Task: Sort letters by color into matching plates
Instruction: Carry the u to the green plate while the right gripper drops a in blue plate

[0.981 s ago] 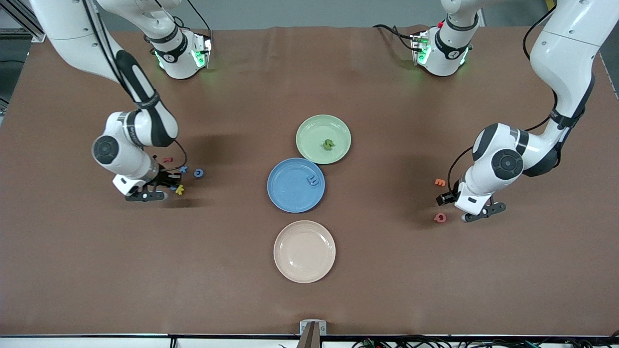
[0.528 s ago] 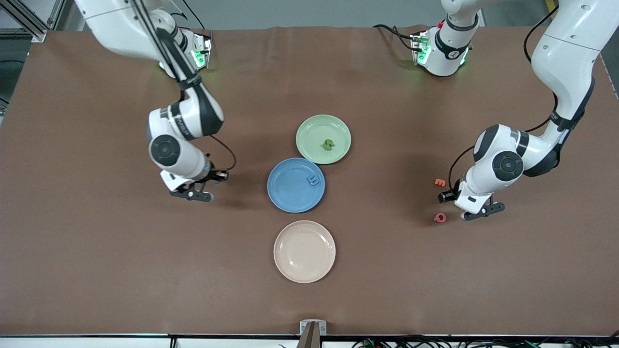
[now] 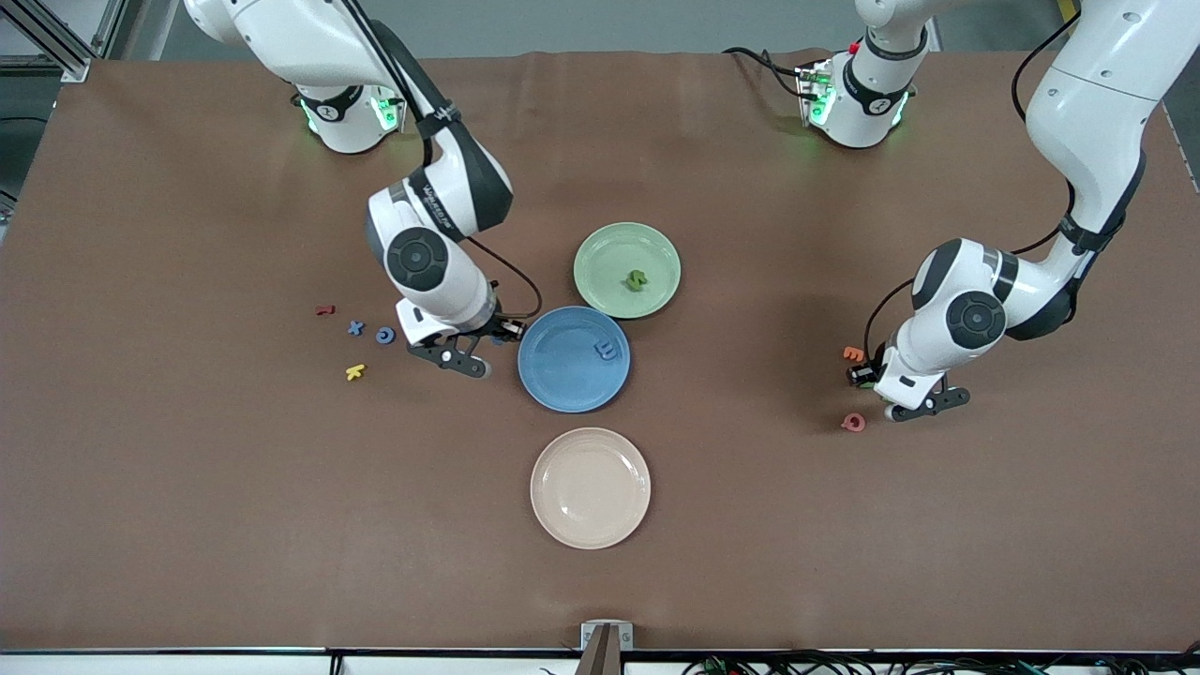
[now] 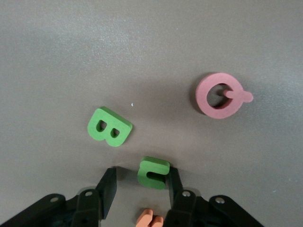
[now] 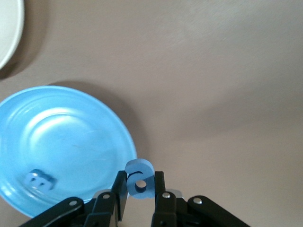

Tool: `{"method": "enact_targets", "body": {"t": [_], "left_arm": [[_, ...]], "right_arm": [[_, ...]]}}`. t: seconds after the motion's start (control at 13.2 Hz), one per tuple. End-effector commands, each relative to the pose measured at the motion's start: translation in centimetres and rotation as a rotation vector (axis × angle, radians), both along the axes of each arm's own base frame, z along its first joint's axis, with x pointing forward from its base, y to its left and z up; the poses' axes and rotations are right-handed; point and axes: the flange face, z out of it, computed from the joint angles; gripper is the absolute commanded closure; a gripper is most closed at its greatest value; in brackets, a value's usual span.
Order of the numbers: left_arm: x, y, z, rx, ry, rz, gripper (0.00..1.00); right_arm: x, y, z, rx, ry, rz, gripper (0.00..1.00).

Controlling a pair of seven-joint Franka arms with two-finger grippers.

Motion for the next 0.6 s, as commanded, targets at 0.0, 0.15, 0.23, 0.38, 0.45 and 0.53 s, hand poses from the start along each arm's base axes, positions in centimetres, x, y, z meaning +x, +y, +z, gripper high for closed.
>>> {"method": "enact_targets", "body": {"t": [0.0, 0.15, 0.23, 0.38, 0.45, 0.53], "left_arm": [[-0.2, 0.2, 0.2, 0.006, -0.01, -0.018, 0.54], [-0.2, 0.2, 0.2, 0.005, -0.01, -0.017, 0.54], [-0.1, 0.2, 0.2, 0.005, -0.012, -0.017, 0.58], [-0.1, 0.2, 0.2, 0.006, -0.012, -0.016, 0.75], [-0.1, 0.2, 0.3, 0.006, -0.013, -0.012, 0.88], [0.0, 0.3, 0.5, 0.008, -0.016, -0.003, 0.98]], "right_arm": [[0.8, 4.0, -1.1, 0.002, -0.004, -0.065, 1.0], [0.5, 6.3, -2.1, 0.0, -0.01, -0.094, 1.0], [0.1, 7.4, -2.6, -0.003, -0.009, -0.102, 1.0], [-0.8, 9.3, -3.5, -0.003, -0.02, -0.117, 1.0], [-0.9, 9.8, -3.8, 0.006, -0.033, -0.13, 1.0], [-1.3, 10.3, -4.1, 0.009, -0.038, -0.141, 1.0]]}}
